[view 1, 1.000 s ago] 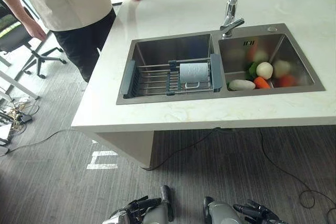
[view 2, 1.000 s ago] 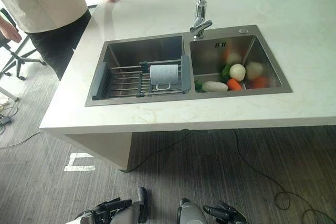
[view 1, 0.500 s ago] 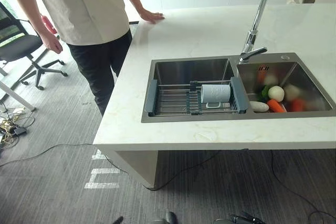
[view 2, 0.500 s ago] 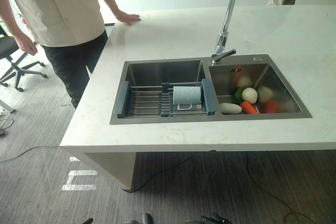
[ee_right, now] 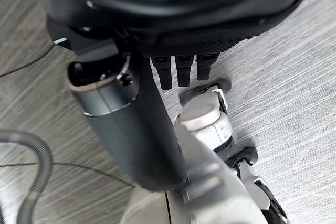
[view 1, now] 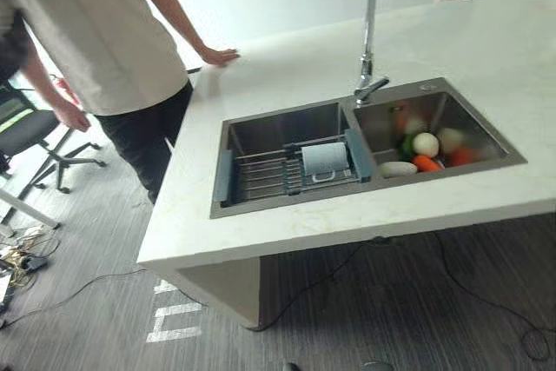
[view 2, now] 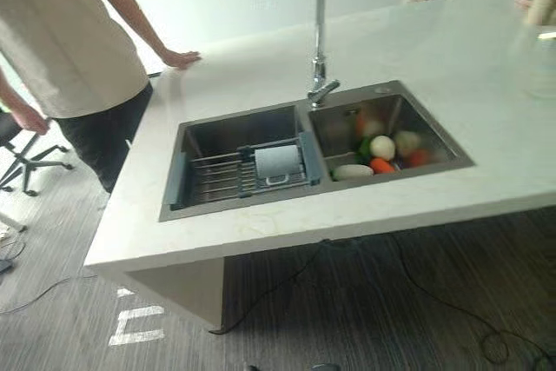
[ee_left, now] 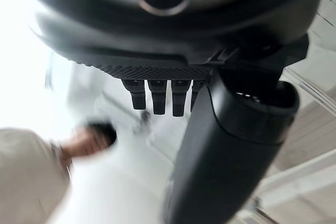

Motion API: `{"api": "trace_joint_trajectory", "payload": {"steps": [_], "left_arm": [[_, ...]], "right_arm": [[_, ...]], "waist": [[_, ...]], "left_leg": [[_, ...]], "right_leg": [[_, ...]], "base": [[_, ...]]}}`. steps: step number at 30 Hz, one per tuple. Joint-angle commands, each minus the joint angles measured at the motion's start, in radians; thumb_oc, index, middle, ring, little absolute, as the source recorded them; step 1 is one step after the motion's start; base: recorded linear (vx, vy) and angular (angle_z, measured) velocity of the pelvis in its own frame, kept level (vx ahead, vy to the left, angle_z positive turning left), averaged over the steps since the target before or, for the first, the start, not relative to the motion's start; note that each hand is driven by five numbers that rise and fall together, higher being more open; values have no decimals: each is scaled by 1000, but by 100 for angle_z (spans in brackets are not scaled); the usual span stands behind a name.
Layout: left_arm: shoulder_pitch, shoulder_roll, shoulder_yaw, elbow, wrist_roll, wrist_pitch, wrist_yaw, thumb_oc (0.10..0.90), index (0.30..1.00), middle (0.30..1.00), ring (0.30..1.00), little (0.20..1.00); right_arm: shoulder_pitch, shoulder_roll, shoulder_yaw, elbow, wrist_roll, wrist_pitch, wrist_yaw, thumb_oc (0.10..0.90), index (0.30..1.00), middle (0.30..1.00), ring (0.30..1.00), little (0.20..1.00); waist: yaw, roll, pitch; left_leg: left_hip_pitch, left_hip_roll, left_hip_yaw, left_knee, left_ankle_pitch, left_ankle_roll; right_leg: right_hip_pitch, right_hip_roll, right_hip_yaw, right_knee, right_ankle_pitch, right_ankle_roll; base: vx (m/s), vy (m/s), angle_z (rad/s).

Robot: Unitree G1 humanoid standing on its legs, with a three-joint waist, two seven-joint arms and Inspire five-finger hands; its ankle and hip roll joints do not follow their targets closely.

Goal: Place the dishes in the dishwasher.

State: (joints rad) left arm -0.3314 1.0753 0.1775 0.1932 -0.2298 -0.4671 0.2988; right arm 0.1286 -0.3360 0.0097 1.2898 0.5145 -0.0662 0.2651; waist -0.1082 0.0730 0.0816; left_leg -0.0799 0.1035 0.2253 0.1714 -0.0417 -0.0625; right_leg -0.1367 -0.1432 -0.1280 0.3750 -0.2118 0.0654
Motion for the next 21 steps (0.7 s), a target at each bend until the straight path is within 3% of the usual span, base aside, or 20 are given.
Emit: {"api": "trace_joint_trajectory", "payload": {"steps": [1, 7, 8, 11, 12, 21], "left_arm": [[-77, 11, 33, 86, -18, 54, -57, 800, 900, 900, 900, 900], [-304, 10, -178, -3, -79, 239, -284, 800, 900, 900, 900, 900], [-388, -1, -278, -2, -130, 359, -394, 800, 900, 900, 900, 900], [-441, -20, -345, 21, -137, 431, -437, 800, 900, 900, 900, 900], [-490, -40, -416, 106, -129, 464, -462, 800, 900, 900, 900, 900], [-542, -46, -502, 381, -83, 462, -546, 800, 900, 900, 900, 900]], "right_arm": [[-27, 9, -12, -5, 20, -16, 21, 800, 900, 900, 900, 900], [-12, 0, -40, 2, 29, 5, 30, 800, 900, 900, 900, 900], [-5, -5, -46, 9, 40, 10, 31, 800, 900, 900, 900, 900], [-3, -5, -52, 13, 49, 11, 31, 800, 900, 900, 900, 900], [4, -7, -52, 16, 61, 7, 29, 800, 900, 900, 900, 900], [43, -26, -70, 13, 54, -2, 32, 800, 900, 900, 900, 900]], "waist": [[-8, -10, 2], [-63, -6, -3], [-87, 0, -2], [-100, 4, -3], [-122, 11, -2], [-172, 32, 19]], "left_leg": [[-31, 12, -57, 129, -224, 1], [-11, 20, -18, 129, -234, 3], [0, 21, -6, 129, -242, 5], [-2, 24, 6, 129, -236, 5], [8, 27, 24, 129, -242, 6], [14, 28, 64, 129, -238, 7]], "right_leg": [[30, -29, 15, -75, -4, 102], [19, -14, 63, -75, 12, 113], [17, -9, 82, -75, 15, 117], [6, -3, 95, -75, 26, 118], [3, 0, 111, -75, 28, 123], [-27, 10, 160, -75, 49, 134]], "base": [[13, -95, -28], [0, -93, -26], [-19, -98, -24], [-1, -78, -28], [6, -58, -43], [7, -19, -24]]}}
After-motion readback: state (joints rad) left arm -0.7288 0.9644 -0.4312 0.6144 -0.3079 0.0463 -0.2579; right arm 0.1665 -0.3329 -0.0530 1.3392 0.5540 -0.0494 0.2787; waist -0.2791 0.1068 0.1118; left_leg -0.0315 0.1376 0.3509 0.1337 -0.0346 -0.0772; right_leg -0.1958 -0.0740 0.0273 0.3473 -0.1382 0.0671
